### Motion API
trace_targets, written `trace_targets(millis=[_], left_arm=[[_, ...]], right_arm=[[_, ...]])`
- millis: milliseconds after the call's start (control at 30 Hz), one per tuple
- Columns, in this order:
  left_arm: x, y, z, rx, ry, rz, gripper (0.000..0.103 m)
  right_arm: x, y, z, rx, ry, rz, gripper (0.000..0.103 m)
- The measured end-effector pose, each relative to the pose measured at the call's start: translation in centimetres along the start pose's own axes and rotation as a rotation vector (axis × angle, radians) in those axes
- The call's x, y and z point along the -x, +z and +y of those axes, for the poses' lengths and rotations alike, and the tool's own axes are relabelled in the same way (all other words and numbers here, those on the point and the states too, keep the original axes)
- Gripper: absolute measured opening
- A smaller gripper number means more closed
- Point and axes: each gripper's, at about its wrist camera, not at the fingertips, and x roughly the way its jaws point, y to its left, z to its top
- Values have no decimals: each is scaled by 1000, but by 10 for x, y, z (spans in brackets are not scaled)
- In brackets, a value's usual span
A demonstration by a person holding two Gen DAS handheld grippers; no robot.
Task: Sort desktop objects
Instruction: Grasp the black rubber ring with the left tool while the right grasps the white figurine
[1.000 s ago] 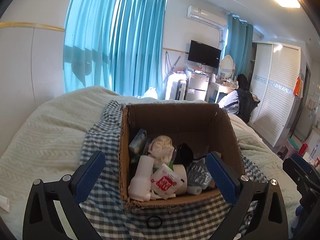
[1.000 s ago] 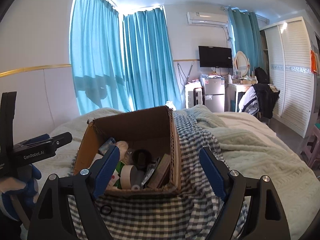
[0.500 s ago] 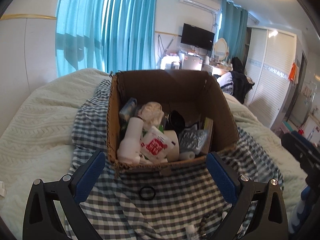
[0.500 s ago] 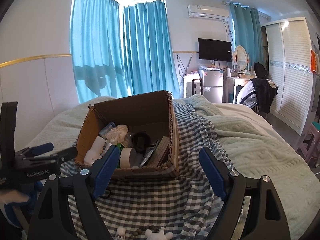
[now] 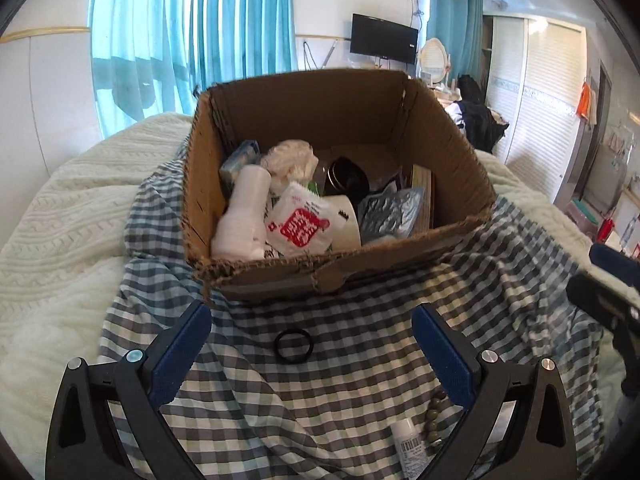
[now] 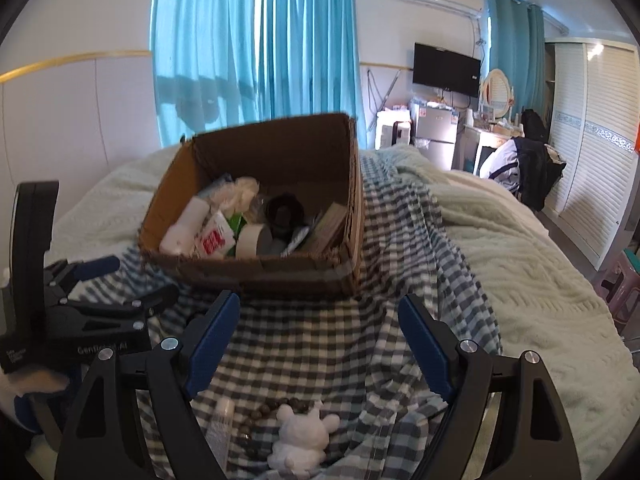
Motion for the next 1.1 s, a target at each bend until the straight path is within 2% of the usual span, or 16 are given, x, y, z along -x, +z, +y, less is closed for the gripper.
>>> trace_targets(millis=[167, 233, 433, 567, 700, 800, 867, 967, 1000, 1067, 1100], left_arm=[[-26, -12, 1, 2, 21, 55, 93], [-35, -15, 5, 24, 14, 88, 83], [-56, -22, 16, 55, 25, 133, 77], [-76, -27, 17, 76, 3, 188, 72], [-95, -36, 18, 82, 17, 237, 65], [-106, -39, 20, 82, 34, 257, 65], [-111, -41, 22, 92, 37, 267, 61], [-113, -43, 24, 96, 41, 267, 46], [-113, -44, 24, 97, 37, 267, 35], [-111, -45, 25, 98, 31, 265, 26], [-110, -45, 24, 92, 34, 261, 18]], right_arm=[[-21, -20, 6, 15, 16, 107, 80], [-30, -29, 9, 26, 26, 146, 80], [-58, -52, 11, -1, 49, 283, 80], [-67, -66, 16, 28, 30, 350, 80], [-78, -80, 20, 42, 22, 414, 80], [-89, -89, 19, 43, 18, 466, 76], [-95, -93, 19, 47, 2, 491, 71], [-98, -95, 17, 51, -11, 497, 61], [-97, -95, 17, 49, -13, 495, 57], [-95, -94, 16, 41, -10, 492, 47], [-94, -94, 15, 37, -8, 489, 45]])
